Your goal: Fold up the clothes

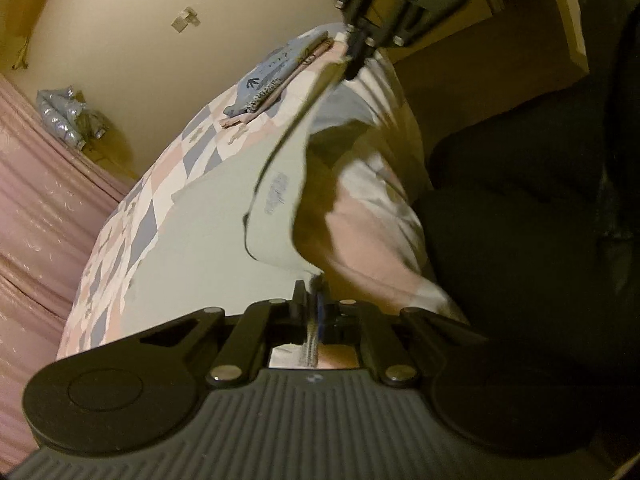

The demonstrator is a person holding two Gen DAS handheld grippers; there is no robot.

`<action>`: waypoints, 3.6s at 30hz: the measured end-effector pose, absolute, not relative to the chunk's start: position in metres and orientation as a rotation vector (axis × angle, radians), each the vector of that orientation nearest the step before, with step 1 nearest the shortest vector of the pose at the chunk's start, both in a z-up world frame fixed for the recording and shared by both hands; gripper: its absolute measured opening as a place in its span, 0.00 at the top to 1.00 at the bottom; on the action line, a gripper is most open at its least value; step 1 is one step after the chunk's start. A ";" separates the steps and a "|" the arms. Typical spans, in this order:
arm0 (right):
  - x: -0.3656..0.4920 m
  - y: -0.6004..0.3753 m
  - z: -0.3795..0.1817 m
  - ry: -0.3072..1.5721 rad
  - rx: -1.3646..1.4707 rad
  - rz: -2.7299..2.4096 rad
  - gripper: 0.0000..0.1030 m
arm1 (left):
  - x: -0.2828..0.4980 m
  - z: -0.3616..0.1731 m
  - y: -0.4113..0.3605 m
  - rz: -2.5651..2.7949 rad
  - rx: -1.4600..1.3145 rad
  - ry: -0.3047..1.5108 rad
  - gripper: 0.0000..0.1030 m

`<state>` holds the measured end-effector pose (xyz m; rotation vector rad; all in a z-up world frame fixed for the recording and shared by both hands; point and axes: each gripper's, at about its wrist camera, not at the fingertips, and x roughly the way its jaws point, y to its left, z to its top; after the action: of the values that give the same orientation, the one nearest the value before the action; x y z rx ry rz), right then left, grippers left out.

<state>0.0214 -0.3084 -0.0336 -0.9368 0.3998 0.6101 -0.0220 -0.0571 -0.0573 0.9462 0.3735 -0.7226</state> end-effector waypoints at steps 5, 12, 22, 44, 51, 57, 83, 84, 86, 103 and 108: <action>0.018 -0.309 -0.041 0.410 -0.966 0.610 1.00 | -0.020 -0.064 -0.055 -0.732 0.946 0.413 0.98; 0.021 -0.308 -0.058 0.443 -0.979 0.648 1.00 | -0.015 -0.074 -0.054 -0.734 0.942 0.448 0.98; 0.027 -0.306 -0.060 0.458 -0.945 0.669 1.00 | -0.012 -0.078 -0.051 -0.698 0.935 0.420 0.69; 0.023 -0.304 -0.056 0.427 -0.958 0.689 1.00 | 0.001 -0.064 -0.052 -0.687 1.001 0.352 0.97; 0.070 -0.302 -0.012 0.372 -0.933 0.701 1.00 | 0.096 -0.008 -0.020 -0.666 0.822 0.407 0.97; 0.162 -0.289 -0.004 0.469 -0.855 0.777 1.00 | 0.171 -0.031 -0.001 -0.674 0.669 0.559 0.95; 0.253 -0.339 -0.034 0.678 -0.213 0.824 0.66 | 0.206 -0.060 0.055 -0.544 0.110 0.640 0.91; 0.254 -0.339 -0.035 0.676 -0.210 0.827 0.66 | 0.206 -0.061 0.053 -0.547 0.121 0.640 0.97; 0.258 -0.339 -0.039 0.674 -0.206 0.834 0.64 | 0.205 -0.061 0.052 -0.548 0.133 0.638 0.97; 0.217 -0.332 -0.017 0.561 -0.366 0.737 0.98 | 0.153 -0.003 0.035 -0.472 0.276 0.523 1.00; 0.186 -0.339 0.012 0.462 -0.364 0.714 0.98 | 0.130 0.027 0.028 -0.439 0.305 0.459 1.00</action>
<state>0.1856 -0.3392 0.0123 -0.3640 0.4622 0.7139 0.1303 0.0284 0.0268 0.3045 0.4591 -0.4388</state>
